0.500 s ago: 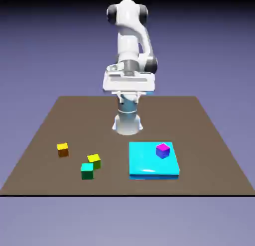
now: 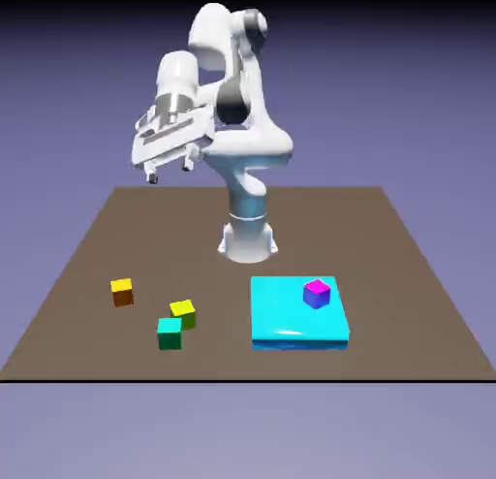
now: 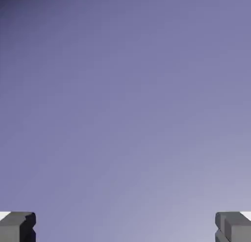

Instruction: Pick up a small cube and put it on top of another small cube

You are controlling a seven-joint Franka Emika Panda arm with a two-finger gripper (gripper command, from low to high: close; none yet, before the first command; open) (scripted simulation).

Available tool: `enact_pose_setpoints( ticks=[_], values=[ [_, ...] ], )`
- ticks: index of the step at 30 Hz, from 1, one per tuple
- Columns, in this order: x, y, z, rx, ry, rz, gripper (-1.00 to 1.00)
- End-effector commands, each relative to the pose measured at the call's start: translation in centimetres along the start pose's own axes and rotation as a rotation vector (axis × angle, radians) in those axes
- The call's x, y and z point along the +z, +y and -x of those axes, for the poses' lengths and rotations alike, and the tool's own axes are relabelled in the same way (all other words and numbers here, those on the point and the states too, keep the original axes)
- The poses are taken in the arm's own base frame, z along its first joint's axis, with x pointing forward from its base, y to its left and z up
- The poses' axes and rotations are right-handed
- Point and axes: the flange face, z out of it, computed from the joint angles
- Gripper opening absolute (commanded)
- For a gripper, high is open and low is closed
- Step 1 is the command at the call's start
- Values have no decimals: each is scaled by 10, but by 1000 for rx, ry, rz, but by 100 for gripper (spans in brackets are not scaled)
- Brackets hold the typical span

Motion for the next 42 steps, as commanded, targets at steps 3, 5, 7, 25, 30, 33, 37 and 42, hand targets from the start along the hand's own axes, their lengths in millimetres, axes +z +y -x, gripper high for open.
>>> enact_pose_setpoints(
  ticks=[3, 5, 7, 25, 30, 33, 37, 42],
  values=[
    [-7, 14, -34, 159, -5, -13, 0],
    [-11, 25, -56, 266, -11, -20, 0],
    [-15, 38, -77, 372, -19, -25, 0],
    [3, 221, -206, 1337, -162, 9, 0],
    [21, 286, -216, 1603, -218, 56, 0],
    [35, 326, -215, 1761, -253, 95, 0],
    [54, 380, -206, 1970, -299, 160, 0],
    [72, 428, -190, 2154, -339, 232, 0]
  ],
)
